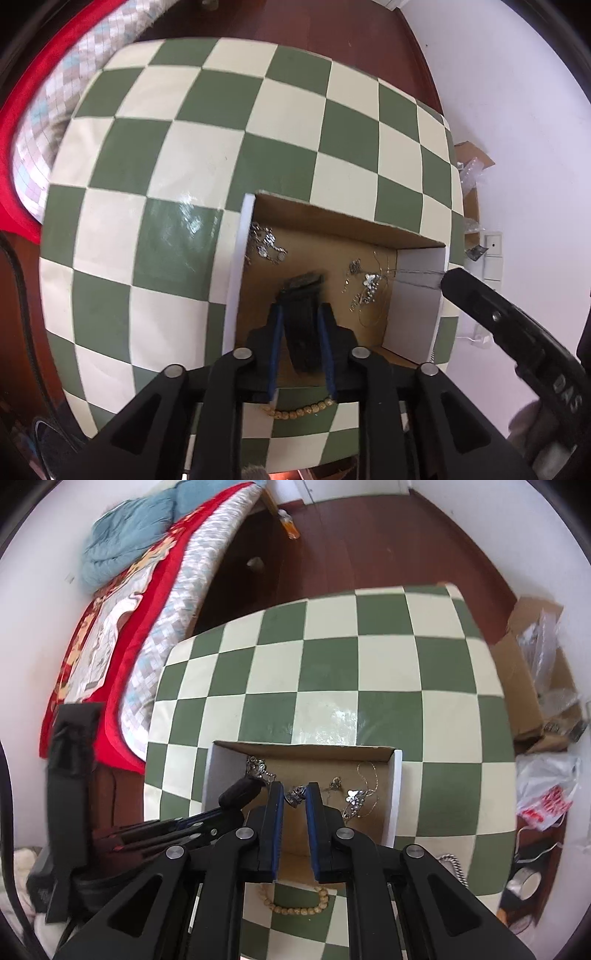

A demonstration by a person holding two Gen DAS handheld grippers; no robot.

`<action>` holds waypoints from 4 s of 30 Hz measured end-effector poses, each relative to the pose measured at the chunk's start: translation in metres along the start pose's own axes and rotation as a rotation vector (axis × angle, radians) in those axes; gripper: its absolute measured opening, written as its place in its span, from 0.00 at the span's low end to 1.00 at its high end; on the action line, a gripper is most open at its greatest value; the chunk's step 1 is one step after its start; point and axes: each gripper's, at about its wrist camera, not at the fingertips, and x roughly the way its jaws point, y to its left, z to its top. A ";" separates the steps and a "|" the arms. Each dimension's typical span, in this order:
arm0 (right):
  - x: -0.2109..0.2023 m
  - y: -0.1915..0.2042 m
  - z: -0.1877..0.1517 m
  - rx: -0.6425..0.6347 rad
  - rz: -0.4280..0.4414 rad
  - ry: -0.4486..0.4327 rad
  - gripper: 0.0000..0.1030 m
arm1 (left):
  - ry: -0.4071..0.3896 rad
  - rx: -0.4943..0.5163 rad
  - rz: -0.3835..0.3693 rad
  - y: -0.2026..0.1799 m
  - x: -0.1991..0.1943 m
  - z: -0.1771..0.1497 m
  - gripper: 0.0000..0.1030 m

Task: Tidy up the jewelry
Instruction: 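Carry the watch and chain into the white box and open both grippers, then lift both grippers up and away from the box, then grasp the wooden bead bracelet with the left gripper while the right grasps the thick silver curb chain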

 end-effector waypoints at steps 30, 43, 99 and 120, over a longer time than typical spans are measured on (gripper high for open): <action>-0.020 -0.008 -0.104 -0.046 -0.405 -0.068 1.00 | -0.436 0.161 0.412 0.001 -0.059 -0.090 1.00; -0.090 0.012 -0.144 -0.042 -0.396 -0.229 1.00 | -0.576 0.176 0.404 -0.010 -0.127 -0.149 1.00; 0.045 -0.165 -0.130 0.202 -0.422 -0.028 0.68 | -0.153 0.158 0.372 0.000 0.070 -0.130 0.62; 0.039 -0.131 -0.174 0.126 -0.296 0.035 0.08 | -0.129 0.207 0.306 0.028 0.051 -0.176 0.07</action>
